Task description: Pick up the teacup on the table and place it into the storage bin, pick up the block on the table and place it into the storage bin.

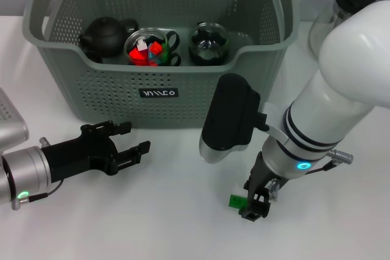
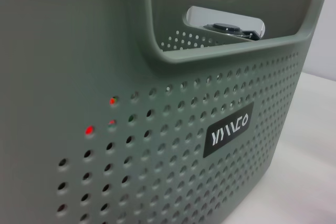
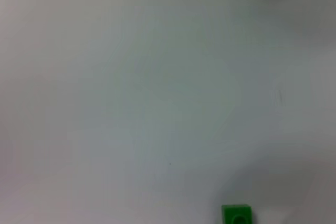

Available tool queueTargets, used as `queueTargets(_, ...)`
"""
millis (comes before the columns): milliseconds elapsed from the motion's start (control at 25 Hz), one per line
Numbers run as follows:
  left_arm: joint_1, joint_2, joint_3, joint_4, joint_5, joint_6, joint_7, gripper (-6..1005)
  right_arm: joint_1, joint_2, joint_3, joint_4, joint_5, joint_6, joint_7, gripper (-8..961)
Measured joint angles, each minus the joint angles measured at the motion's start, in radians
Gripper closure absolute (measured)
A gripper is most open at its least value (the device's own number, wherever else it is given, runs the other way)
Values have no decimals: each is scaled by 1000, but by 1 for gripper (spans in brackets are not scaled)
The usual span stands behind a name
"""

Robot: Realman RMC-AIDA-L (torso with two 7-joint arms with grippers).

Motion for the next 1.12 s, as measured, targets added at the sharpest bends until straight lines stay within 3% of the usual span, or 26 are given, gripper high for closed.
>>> queueTargets(600,2,0,-2,0,0,0,0,370,4,0,-51,0,0,3,-6,580)
queueTargets(880,2,0,-2,0,0,0,0,370,5,-2,-45,-4,0,-2,1,735)
queueTargets(1120,4,0,-2,0,0,1,0,369,-46,-13,25,-119,-11,-30,-16,757)
